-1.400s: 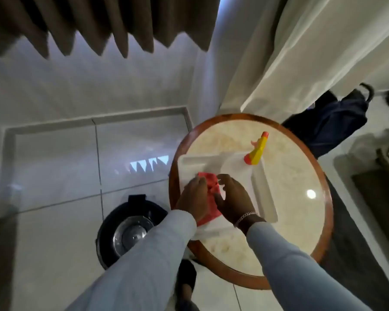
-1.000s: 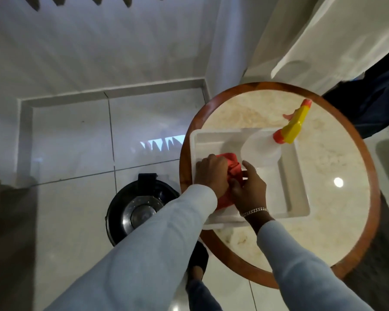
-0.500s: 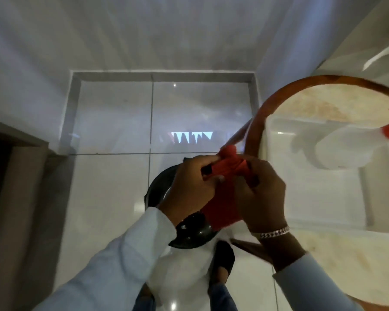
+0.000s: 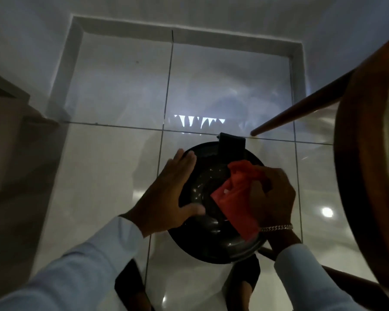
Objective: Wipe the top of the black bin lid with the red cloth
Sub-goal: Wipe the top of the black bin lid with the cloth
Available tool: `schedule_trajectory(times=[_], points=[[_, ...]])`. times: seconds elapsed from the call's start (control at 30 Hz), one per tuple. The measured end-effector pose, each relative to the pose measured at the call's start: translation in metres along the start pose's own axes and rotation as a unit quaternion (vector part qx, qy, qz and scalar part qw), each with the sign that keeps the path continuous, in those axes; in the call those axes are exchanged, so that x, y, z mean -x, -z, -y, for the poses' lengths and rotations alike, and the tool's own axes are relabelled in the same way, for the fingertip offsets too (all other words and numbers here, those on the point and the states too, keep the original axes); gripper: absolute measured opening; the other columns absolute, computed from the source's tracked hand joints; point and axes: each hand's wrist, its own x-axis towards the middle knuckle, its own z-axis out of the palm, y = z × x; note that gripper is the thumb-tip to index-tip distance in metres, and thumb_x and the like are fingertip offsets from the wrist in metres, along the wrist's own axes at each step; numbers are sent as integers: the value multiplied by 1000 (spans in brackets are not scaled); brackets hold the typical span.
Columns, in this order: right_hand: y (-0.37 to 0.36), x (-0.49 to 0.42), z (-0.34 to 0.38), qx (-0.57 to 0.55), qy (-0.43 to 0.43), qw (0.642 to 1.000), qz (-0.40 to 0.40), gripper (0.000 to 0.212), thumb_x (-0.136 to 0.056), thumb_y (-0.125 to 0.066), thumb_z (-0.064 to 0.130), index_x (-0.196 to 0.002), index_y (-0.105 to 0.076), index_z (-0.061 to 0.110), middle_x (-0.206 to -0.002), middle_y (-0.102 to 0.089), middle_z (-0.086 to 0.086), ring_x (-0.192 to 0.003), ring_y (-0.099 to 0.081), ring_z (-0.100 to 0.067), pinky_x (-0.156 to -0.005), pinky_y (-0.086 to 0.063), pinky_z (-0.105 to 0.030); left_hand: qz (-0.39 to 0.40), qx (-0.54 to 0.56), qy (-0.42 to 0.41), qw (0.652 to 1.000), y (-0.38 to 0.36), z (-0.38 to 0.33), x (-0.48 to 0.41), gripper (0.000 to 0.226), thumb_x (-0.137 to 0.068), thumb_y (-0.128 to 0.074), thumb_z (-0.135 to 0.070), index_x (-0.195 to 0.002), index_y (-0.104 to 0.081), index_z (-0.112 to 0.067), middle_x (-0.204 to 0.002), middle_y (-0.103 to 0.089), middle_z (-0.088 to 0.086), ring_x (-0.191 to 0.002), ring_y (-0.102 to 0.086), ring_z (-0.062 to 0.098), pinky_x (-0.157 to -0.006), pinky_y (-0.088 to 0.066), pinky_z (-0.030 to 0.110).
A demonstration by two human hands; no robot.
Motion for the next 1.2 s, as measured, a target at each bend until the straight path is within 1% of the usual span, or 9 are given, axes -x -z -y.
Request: schedule_trajectory(times=[0.1, 0.23, 0.43, 0.63, 0.8, 0.93, 1.07, 1.13, 1.2], points=[[-11, 18, -21, 108, 83, 990, -18, 46, -83, -57, 28, -126, -55, 12, -129, -57, -13, -120, -50, -28, -105, -36, -47, 94, -89, -66, 989, -9, 26, -3, 140, -61, -68, -78, -152, 20, -18, -158, 32, -9, -146, 27, 10, -114, 17, 16], [-21, 45, -42, 223, 154, 956, 109, 81, -82, -47, 64, -147, -24, 23, -159, -21, -11, -147, -16, -34, -114, -15, -61, 121, -162, -110, 973, -15, 42, -15, 148, -54, -63, -86, -152, 17, -10, -162, 25, 6, -149, 23, 22, -120, 13, 32], [-45, 23, -23, 233, 48, 971, 26, 70, -90, -42, 54, -149, -23, 22, -157, -28, -10, -144, -25, -32, -110, -31, -58, 111, -147, -108, 977, -20, 48, -24, 150, -50, -60, -91, -153, 13, -9, -163, 20, 5, -150, 19, 21, -120, 14, 29], [-26, 49, -42, 257, 182, 943, 105, 61, -93, -39, 46, -146, -28, 18, -156, -26, -15, -145, -22, -37, -108, -32, -63, 119, -132, -92, 980, -18, 50, -27, 153, -48, -63, -91, -152, 17, -13, -162, 24, 0, -149, 21, 17, -119, 15, 26], [-42, 25, -20, 225, 54, 971, 65, 76, -87, -42, 61, -149, -23, 21, -158, -25, -13, -144, -25, -32, -113, -29, -55, 112, -135, -85, 981, -20, 49, -30, 154, -46, -62, -92, -153, 16, -13, -162, 23, 0, -149, 21, 16, -119, 10, 30], [-36, 37, -28, 220, 176, 955, 98, 52, -92, -47, 44, -137, -42, 20, -148, -45, -11, -138, -38, -33, -107, -35, -55, 114, -127, -82, 982, -19, 48, -30, 154, -47, -62, -92, -153, 15, -12, -162, 23, 1, -149, 21, 16, -117, 18, 21], [-42, 24, -19, 111, 128, 984, 56, 46, -93, -45, 39, -130, -53, 14, -140, -53, -9, -135, -43, -30, -103, -40, -62, 107, -114, -84, 984, -20, 50, -29, 155, -46, -64, -90, -152, 19, -13, -161, 27, -2, -148, 23, 15, -116, 19, 20], [-58, 19, -6, 57, 130, 989, 52, 45, -95, -42, 41, -131, -52, 16, -141, -53, -7, -136, -42, -27, -105, -38, -60, 102, -107, -87, 985, -22, 49, -30, 156, -46, -67, -89, -152, 18, -13, -162, 23, 0, -149, 21, 15, -119, 15, 25], [-70, 27, 3, 107, 185, 973, 86, 44, -97, -37, 44, -133, -49, 23, -147, -48, -2, -141, -35, -22, -110, -33, -54, 100, -80, -90, 988, -22, 50, -31, 156, -44, -73, -85, -154, 8, -10, -165, 10, 4, -151, 11, 19, -124, 1, 39]])
